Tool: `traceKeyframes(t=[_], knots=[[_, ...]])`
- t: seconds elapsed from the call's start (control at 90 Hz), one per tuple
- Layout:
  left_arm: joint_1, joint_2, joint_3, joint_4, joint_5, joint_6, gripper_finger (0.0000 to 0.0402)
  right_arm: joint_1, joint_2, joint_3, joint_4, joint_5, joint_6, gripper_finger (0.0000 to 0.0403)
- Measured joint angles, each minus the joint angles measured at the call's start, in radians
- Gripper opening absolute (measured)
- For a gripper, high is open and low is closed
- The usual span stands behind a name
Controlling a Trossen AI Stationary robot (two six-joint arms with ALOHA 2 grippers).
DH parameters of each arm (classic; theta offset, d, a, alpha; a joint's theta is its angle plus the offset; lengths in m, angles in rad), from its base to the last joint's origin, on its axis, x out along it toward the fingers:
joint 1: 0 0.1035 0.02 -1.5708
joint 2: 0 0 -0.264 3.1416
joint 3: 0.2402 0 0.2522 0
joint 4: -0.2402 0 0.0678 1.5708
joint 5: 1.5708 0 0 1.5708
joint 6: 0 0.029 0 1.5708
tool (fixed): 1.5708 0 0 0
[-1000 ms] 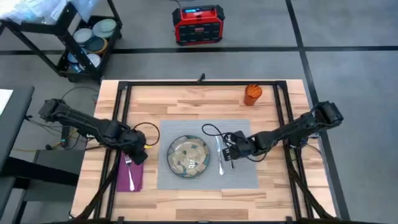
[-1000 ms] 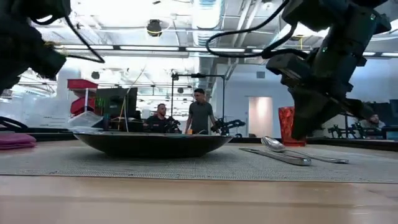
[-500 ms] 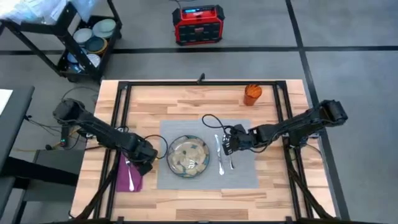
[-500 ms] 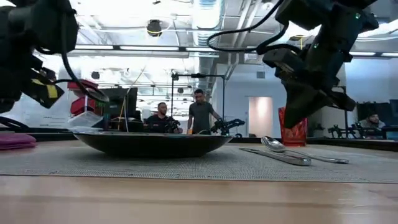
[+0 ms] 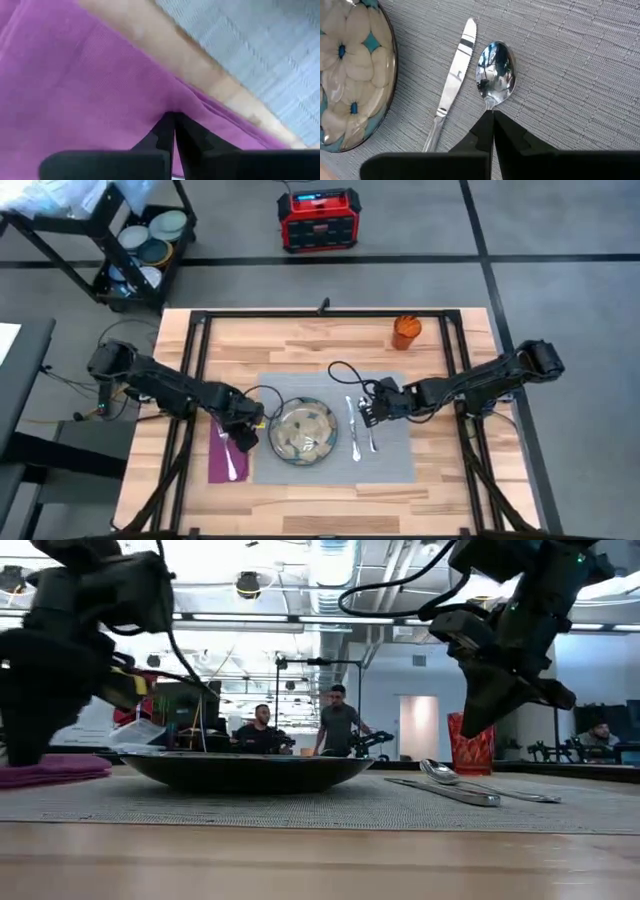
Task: Set table place
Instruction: Move the purple napkin to the left of the gray placemat
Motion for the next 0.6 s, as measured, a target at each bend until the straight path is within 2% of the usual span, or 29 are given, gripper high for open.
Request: traceKeyframes(t=[0.378, 0.6], knots=[[0.108, 0.003, 0.027, 0.081, -0.022, 0.101, 0.0000, -0.023, 0.000, 0.000, 0.005, 0.001, -0.016, 0.0000], [0.151, 0.007, 0.079, 0.051, -0.030, 0.180, 0.0000, -0.068, -0.013, 0.000, 0.005, 0.000, -0.072, 0.0000]])
